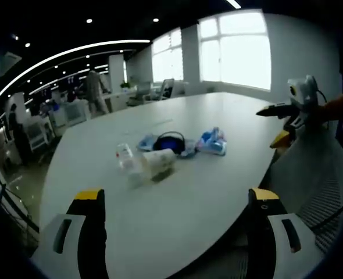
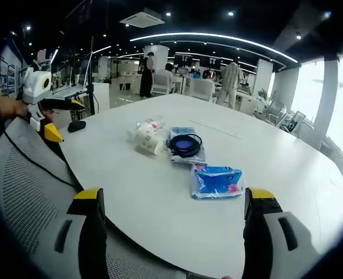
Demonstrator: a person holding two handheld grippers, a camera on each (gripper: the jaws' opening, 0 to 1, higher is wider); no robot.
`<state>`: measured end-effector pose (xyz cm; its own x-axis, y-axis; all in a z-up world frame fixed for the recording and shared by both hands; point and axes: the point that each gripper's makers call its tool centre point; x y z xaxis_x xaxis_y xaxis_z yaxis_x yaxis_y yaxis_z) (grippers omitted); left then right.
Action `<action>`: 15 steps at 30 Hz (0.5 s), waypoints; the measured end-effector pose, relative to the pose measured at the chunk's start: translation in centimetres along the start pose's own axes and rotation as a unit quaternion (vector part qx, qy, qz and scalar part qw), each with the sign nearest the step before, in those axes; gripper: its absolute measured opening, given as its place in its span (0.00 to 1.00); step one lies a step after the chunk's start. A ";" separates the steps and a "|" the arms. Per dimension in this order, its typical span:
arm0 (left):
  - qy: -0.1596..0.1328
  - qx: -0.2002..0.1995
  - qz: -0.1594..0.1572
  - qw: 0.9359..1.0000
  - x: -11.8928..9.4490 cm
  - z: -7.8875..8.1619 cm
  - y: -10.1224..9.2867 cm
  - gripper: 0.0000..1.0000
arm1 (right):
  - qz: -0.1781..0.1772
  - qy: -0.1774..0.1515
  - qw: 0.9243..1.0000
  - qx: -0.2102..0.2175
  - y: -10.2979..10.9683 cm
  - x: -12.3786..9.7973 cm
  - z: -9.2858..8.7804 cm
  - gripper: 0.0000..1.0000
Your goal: Arrange the tabletop items into an orderly group along one side of the table until the central work area is clear of visible clutter.
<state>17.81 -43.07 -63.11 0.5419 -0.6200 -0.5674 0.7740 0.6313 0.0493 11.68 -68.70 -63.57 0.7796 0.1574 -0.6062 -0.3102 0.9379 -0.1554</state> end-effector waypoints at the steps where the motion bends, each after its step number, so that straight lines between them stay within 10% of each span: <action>1: 0.000 0.000 0.000 1.000 0.0 0.0 0.0 1.00 | 0.000 -0.003 1.000 0.001 0.0 0.0 0.1 1.00; 15: 0.000 0.000 0.001 1.000 0.1 0.1 0.0 1.00 | 0.002 -0.001 1.000 0.003 0.0 0.0 0.0 1.00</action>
<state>17.88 -43.14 -63.11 0.5432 -0.6196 -0.5666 0.7734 0.6319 0.0506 11.70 -68.70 -63.54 0.7791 0.1620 -0.6056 -0.3106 0.9389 -0.1485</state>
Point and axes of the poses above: the point that each gripper's makers call its tool centre point, and the gripper's own axes: x roughly forward along the fingers, y roughly to its left, z roughly out of its top, and after that the axes turned 9 degrees about y, right-handed
